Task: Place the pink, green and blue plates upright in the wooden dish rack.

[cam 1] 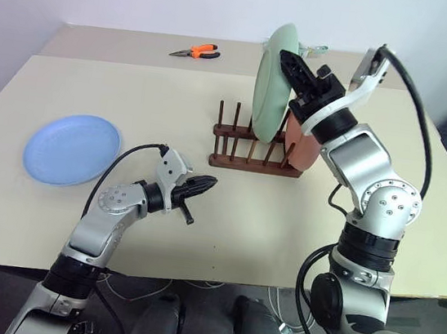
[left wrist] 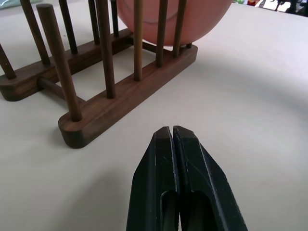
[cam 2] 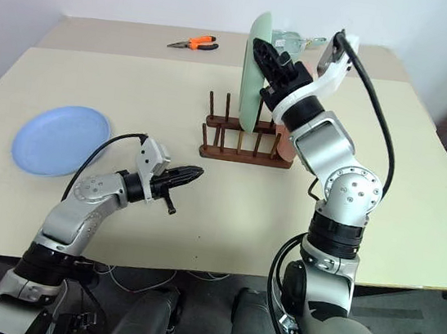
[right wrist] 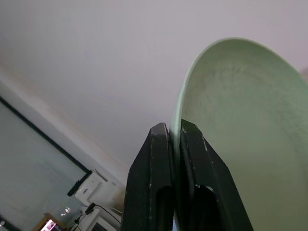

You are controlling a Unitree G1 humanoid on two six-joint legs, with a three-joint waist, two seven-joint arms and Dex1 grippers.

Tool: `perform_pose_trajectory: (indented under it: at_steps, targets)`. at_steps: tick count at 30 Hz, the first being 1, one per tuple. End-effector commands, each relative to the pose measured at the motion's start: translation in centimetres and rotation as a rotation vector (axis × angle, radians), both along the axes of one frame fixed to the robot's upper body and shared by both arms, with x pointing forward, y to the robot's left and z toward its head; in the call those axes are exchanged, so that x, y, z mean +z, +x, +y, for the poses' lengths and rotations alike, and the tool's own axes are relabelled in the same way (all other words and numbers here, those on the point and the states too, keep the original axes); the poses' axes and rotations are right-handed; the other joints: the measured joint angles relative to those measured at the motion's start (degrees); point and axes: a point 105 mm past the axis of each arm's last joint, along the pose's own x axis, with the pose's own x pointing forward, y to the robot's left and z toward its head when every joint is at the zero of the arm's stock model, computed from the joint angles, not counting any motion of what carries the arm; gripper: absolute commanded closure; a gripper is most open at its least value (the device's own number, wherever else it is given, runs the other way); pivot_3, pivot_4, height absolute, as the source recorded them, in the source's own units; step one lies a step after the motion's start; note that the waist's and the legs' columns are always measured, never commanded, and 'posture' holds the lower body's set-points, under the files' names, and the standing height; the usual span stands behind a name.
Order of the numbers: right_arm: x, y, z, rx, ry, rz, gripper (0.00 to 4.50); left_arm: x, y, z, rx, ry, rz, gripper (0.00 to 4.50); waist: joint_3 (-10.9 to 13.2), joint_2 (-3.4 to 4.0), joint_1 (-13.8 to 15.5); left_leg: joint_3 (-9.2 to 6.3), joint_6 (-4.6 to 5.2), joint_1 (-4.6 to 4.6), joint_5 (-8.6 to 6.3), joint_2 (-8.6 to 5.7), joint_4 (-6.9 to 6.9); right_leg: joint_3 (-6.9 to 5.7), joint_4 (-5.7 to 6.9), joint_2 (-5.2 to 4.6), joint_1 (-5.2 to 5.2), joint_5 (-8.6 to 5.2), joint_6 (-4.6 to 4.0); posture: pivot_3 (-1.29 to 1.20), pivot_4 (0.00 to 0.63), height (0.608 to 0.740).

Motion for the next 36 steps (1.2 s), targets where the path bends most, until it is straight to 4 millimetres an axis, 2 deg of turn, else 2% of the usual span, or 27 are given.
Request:
perform_pose_trajectory:
  at_steps: [1, 3, 4, 5, 6, 8, 10, 12, 13, 15, 16, 17, 18, 19, 20, 21, 22, 23, 28, 32, 35, 36]
  targets:
    - [0.8, 0.4, -0.2, -0.022, 0.009, -0.030, 3.79, 1.1, -0.3, 0.1, 0.001, -0.019, -0.033, 4.47, 0.00, 0.00, -0.01, 0.00, 0.00, 0.00, 0.00, 0.00, 0.00, 0.00, 0.00, 0.00, 0.00, 0.00, 0.00, 0.00, 0.150, 0.740]
    - [1.0, 0.6, -0.3, -0.038, -0.014, -0.054, 3.02, 1.2, -0.4, 0.3, 0.003, -0.039, -0.010, 4.47, 0.00, 0.00, -0.01, 0.00, 0.00, 0.01, 0.00, 0.00, 0.00, 0.00, 0.00, 0.00, -0.01, 0.00, 0.00, 0.00, 0.150, 0.740]
    - [1.3, 0.5, -0.2, -0.050, -0.049, -0.085, 2.52, 1.2, -0.4, 0.4, 0.009, -0.045, -0.004, 4.21, 0.01, 0.01, -0.03, 0.00, 0.00, 0.00, 0.00, 0.00, 0.00, 0.00, 0.00, 0.00, -0.01, 0.00, 0.00, 0.00, 0.150, 0.740]
    - [1.8, 0.3, 0.0, -0.075, -0.136, -0.147, 2.18, 1.3, -0.3, 0.7, 0.021, -0.055, 0.004, 3.95, 0.01, 0.02, -0.05, 0.00, 0.00, 0.00, 0.00, 0.00, 0.00, 0.00, 0.00, 0.00, -0.01, 0.00, 0.01, 0.00, 0.150, 0.740]
    - [2.3, -0.1, 0.2, -0.106, -0.246, -0.226, 1.60, 1.6, -0.2, 1.1, 0.033, -0.063, 0.005, 3.64, 0.02, 0.03, -0.07, 0.01, 0.00, 0.00, 0.00, 0.00, 0.00, 0.00, 0.01, 0.00, -0.02, 0.00, 0.01, 0.00, 0.150, 0.740]
    - [3.4, -0.8, 0.3, -0.171, -0.463, -0.403, 1.59, 2.2, 0.4, 2.3, 0.100, -0.077, -0.017, 2.68, 0.03, 0.04, -0.01, 0.02, 0.00, -0.03, 0.00, -0.01, 0.02, 0.00, 0.00, 0.00, -0.05, 0.00, 0.01, 0.00, 0.150, 0.740]
    - [4.0, -1.2, 0.3, -0.208, -0.574, -0.506, 1.59, 2.9, 1.2, 3.6, 0.176, -0.094, -0.040, 1.60, 0.01, 0.02, -0.04, 0.03, 0.00, -0.03, 0.00, 0.00, 0.00, -0.01, 0.00, 0.00, -0.06, -0.01, 0.02, 0.00, 0.150, 0.740]
    - [5.2, -1.8, -0.2, -0.247, -0.678, -0.624, 1.59, 4.2, 2.7, 6.8, 0.357, -0.125, -0.099, 0.61, 0.00, 0.00, -0.02, 0.03, 0.00, -0.02, 0.00, 0.01, 0.00, -0.01, -0.01, 0.00, -0.05, -0.01, 0.03, 0.00, 0.150, 0.740]
    - [5.8, -2.2, -0.2, -0.264, -0.752, -0.696, 1.35, 4.9, 3.5, 9.0, 0.481, -0.146, -0.129, 0.08, 0.00, -0.03, -0.01, 0.03, 0.00, -0.01, 0.00, 0.01, 0.00, -0.01, -0.01, 0.00, -0.05, -0.01, 0.04, 0.00, 0.150, 0.740]
    - [6.0, -3.2, 0.8, -0.239, -0.893, -0.829, 0.74, 6.0, 4.6, 13.5, 0.738, -0.163, -0.173, 0.07, 0.00, -0.03, 0.02, 0.03, 0.00, -0.01, 0.00, 0.02, 0.00, -0.02, -0.01, 0.00, -0.05, 0.00, 0.05, 0.00, 0.150, 0.740]
    - [5.6, -3.7, 1.5, -0.209, -0.960, -0.884, 0.19, 6.3, 5.0, 15.8, 0.872, -0.156, -0.186, 0.07, 0.00, -0.05, -0.02, 0.03, 0.00, -0.01, 0.00, 0.02, 0.01, -0.02, -0.01, 0.00, -0.05, 0.00, 0.06, 0.00, 0.150, 0.740]
    - [5.3, -3.9, 1.9, -0.186, -1.000, -0.916, 0.03, 6.4, 5.1, 17.1, 0.954, -0.150, -0.192, 0.07, -0.01, -0.06, -0.04, 0.03, 0.00, 0.00, 0.00, 0.02, 0.00, -0.02, -0.02, 0.00, -0.05, 0.01, 0.06, 0.00, 0.150, 0.740]
    - [4.6, -4.2, 2.6, -0.149, -1.030, -0.940, 0.03, 6.6, 5.1, 19.0, 1.070, -0.142, -0.196, 0.07, -0.02, -0.08, -0.09, 0.03, 0.00, 0.01, 0.00, 0.02, -0.02, -0.02, -0.02, 0.00, -0.05, 0.00, 0.06, 0.00, 0.150, 0.740]
    - [4.2, -4.4, 3.0, -0.126, -1.044, -0.952, 0.03, 6.7, 5.0, 20.1, 1.140, -0.138, -0.198, 0.07, -0.03, -0.09, -0.09, 0.03, -0.01, 0.01, 0.00, 0.02, -0.03, -0.01, -0.03, 0.00, -0.05, 0.01, 0.07, 0.00, 0.150, 0.740]
    - [3.3, -4.8, 3.9, -0.078, -1.065, -0.975, 0.03, 6.8, 4.4, 22.9, 1.314, -0.158, -0.186, 0.07, -0.03, -0.10, -0.01, 0.03, -0.01, 0.01, 0.00, 0.02, -0.02, -0.01, -0.04, 0.00, -0.05, 0.01, 0.07, 0.00, 0.150, 0.740]
    - [2.0, -5.0, 4.9, -0.030, -1.081, -0.980, 0.03, 6.8, 3.1, 25.9, 1.508, -0.201, -0.158, 0.07, -0.04, -0.17, 0.03, 0.03, -0.02, -0.01, 0.00, 0.02, -0.01, -0.01, -0.04, 0.00, -0.05, 0.01, 0.07, 0.00, 0.150, 0.740]
    - [0.8, -5.2, 5.7, 0.012, -1.101, -0.988, 0.03, 6.6, 1.8, 27.8, 1.645, -0.223, -0.130, 0.07, -0.08, -0.33, -0.13, 0.01, -0.02, -0.01, 0.01, 0.01, -0.01, -0.01, -0.04, 0.00, -0.05, 0.02, 0.07, 0.00, 0.150, 0.740]
    - [-0.1, -5.3, 6.3, 0.044, -1.109, -0.995, 0.03, 6.3, 0.8, 28.9, 1.732, -0.244, -0.099, 0.07, -0.11, -0.44, -0.14, -0.02, -0.02, 0.01, 0.00, 0.03, -0.02, -0.02, -0.02, 0.01, -0.07, 0.02, 0.07, 0.00, 0.150, 0.740]
    - [-2.0, -5.6, 7.9, 0.120, -1.087, -0.979, 0.03, 3.8, -1.6, 29.2, 1.849, -0.426, 0.118, 0.07, -0.10, -0.51, 0.75, -0.08, -0.18, -0.07, 0.08, -0.05, 0.03, -0.02, -0.04, -0.02, -0.06, 0.06, 0.11, 0.00, 0.150, 0.740]
    - [-2.6, -5.3, 8.3, 0.131, -1.085, -0.972, 0.03, 1.0, -1.7, 27.2, 1.769, -0.598, 0.333, 0.07, -0.19, -0.72, 1.19, -0.15, -0.24, -0.07, 0.11, -0.06, 0.05, -0.04, -0.02, -0.02, -0.02, 0.07, 0.11, 0.00, 0.150, 0.740]
    - [-2.7, -5.2, 8.5, 0.129, -1.086, -0.972, 0.00, -0.1, -1.3, 26.0, 1.718, -0.784, 0.436, 0.90, -0.17, -0.75, 1.17, -0.15, -0.25, -0.05, 0.12, -0.06, 0.04, -0.06, 0.00, -0.02, -0.02, 0.07, 0.11, 0.00, 0.150, 0.740]
    - [-2.8, -5.1, 8.5, 0.136, -1.083, -0.965, 0.00, -0.2, -1.1, 25.7, 1.693, -0.820, 0.450, 1.39, -0.17, -0.75, 1.18, -0.15, -0.27, -0.03, 0.12, -0.05, 0.02, -0.06, 0.00, -0.01, -0.03, 0.08, 0.10, 0.00, 0.150, 0.740]
